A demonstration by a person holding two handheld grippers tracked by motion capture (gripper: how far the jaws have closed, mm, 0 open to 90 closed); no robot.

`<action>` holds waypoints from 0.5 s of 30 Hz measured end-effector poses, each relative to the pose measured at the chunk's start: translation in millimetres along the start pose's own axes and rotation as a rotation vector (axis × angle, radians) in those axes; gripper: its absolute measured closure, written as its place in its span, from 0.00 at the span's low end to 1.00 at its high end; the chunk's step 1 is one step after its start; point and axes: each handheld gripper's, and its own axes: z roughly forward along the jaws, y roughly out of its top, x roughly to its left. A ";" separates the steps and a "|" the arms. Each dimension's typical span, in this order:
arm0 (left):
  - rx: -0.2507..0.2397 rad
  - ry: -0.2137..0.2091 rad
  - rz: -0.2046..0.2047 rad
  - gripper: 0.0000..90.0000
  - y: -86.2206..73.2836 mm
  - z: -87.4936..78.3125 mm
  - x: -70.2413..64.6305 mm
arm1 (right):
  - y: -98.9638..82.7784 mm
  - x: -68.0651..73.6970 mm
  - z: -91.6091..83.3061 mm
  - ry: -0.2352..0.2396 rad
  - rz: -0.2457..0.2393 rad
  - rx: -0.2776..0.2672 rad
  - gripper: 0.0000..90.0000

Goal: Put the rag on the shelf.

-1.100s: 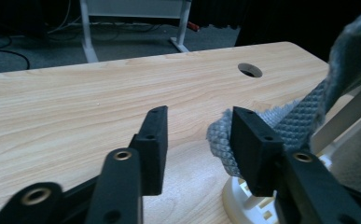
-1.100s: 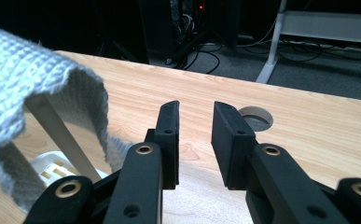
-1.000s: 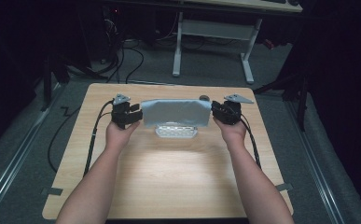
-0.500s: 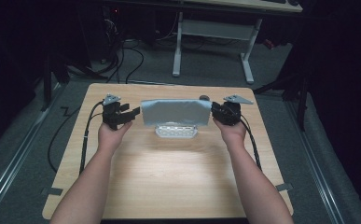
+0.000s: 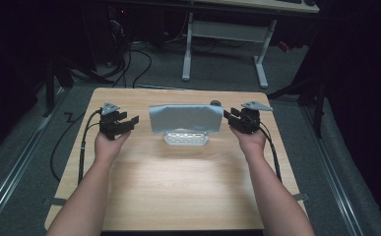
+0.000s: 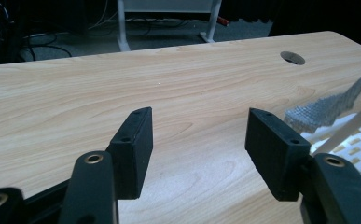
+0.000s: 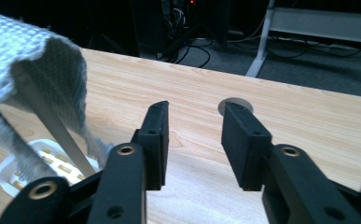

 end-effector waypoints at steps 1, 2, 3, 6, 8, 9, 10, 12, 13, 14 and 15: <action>0.000 0.000 0.000 0.47 0.0 0.0 0.0 | 0.0 0.0 0.0 0.000 0.000 0.000 0.67; 0.002 -0.019 -0.012 0.45 -3.0 -7.2 1.3 | -0.3 0.2 -6.0 0.002 -0.014 -0.001 0.64; -0.001 -0.031 -0.019 0.44 -5.1 -11.1 1.5 | -1.6 1.2 -9.6 0.001 -0.023 -0.018 0.64; -0.014 -0.051 -0.026 0.42 -12.5 -23.1 0.2 | -5.5 4.0 -20.8 0.005 -0.031 -0.017 0.58; -0.019 -0.066 -0.028 0.40 -18.1 -32.5 -2.0 | -8.1 7.3 -28.5 0.001 -0.047 -0.009 0.55; -0.019 -0.066 -0.028 0.38 -18.1 -32.5 -2.0 | -9.8 8.2 -32.2 0.005 -0.057 -0.027 0.55; -0.024 -0.074 -0.015 0.38 -24.9 -43.4 -6.2 | -12.2 10.9 -39.1 0.003 -0.055 -0.043 0.53; -0.019 -0.084 -0.013 0.36 -30.7 -51.3 -9.2 | -13.9 14.0 -46.4 0.019 -0.061 -0.027 0.49; -0.005 -0.088 -0.012 0.35 -35.3 -56.4 -11.7 | -16.3 15.7 -51.0 0.031 -0.072 -0.039 0.48; -0.005 -0.095 -0.013 0.34 -38.5 -59.4 -13.5 | -19.0 18.9 -57.4 0.031 -0.083 -0.045 0.47; 0.001 -0.098 -0.006 0.33 -43.8 -64.1 -17.5 | -19.8 21.3 -60.7 0.030 -0.089 -0.037 0.45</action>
